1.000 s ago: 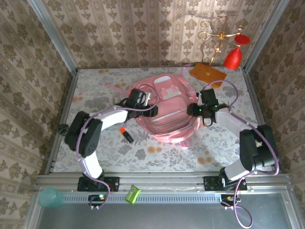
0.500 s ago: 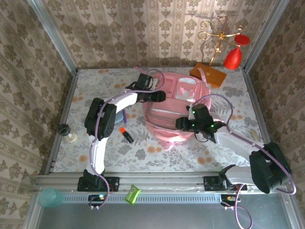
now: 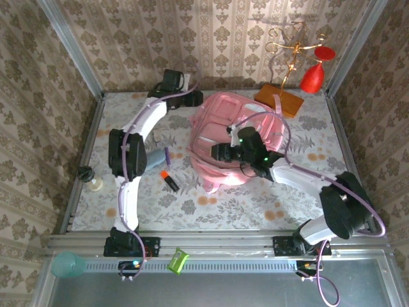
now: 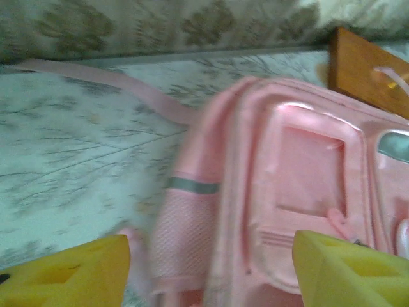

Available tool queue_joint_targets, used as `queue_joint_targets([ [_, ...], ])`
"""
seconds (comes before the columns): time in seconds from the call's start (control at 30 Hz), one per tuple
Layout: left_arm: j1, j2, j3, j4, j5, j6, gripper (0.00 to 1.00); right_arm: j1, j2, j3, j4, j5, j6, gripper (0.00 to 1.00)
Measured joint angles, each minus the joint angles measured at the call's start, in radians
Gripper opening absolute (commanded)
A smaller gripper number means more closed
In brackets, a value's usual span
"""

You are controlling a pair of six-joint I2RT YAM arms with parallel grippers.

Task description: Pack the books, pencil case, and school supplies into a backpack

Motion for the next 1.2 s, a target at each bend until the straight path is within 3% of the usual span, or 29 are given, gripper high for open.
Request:
queue_joint_targets([
  [0.1,0.003,-0.194,-0.254,0.061,-0.037,-0.023,0.67,-0.114,-0.039,0.008,-0.057,0.016,-0.040,0.51],
  [0.23,-0.049,-0.466,-0.645,0.168,-0.051,-0.102,0.62,-0.255,0.027,0.057,-0.134,0.060,-0.068,0.51],
  [0.37,-0.156,-0.562,-0.840,0.203,-0.023,-0.174,0.61,-0.343,0.139,0.115,-0.189,0.079,-0.087,0.52],
  [0.5,-0.252,-0.499,-0.856,0.263,0.053,-0.236,0.60,-0.403,0.200,0.147,-0.251,0.108,-0.115,0.52],
  [0.63,-0.270,-0.399,-0.819,0.299,0.089,-0.261,0.60,-0.420,0.224,0.154,-0.294,0.098,-0.122,0.51],
  [0.83,-0.203,-0.320,-0.760,0.311,0.116,-0.257,0.60,-0.390,0.123,-0.010,-0.203,0.029,-0.051,0.49],
  [1.0,-0.120,-0.236,-0.651,0.304,0.111,-0.227,0.61,-0.255,0.049,-0.103,-0.132,-0.017,0.017,0.50],
  [1.1,-0.085,-0.211,-0.599,0.296,0.105,-0.208,0.61,-0.189,0.022,-0.100,-0.156,-0.001,-0.018,0.50],
  [1.2,-0.069,-0.214,-0.584,0.285,0.103,-0.190,0.62,-0.188,-0.029,-0.088,-0.236,0.077,-0.103,0.51],
])
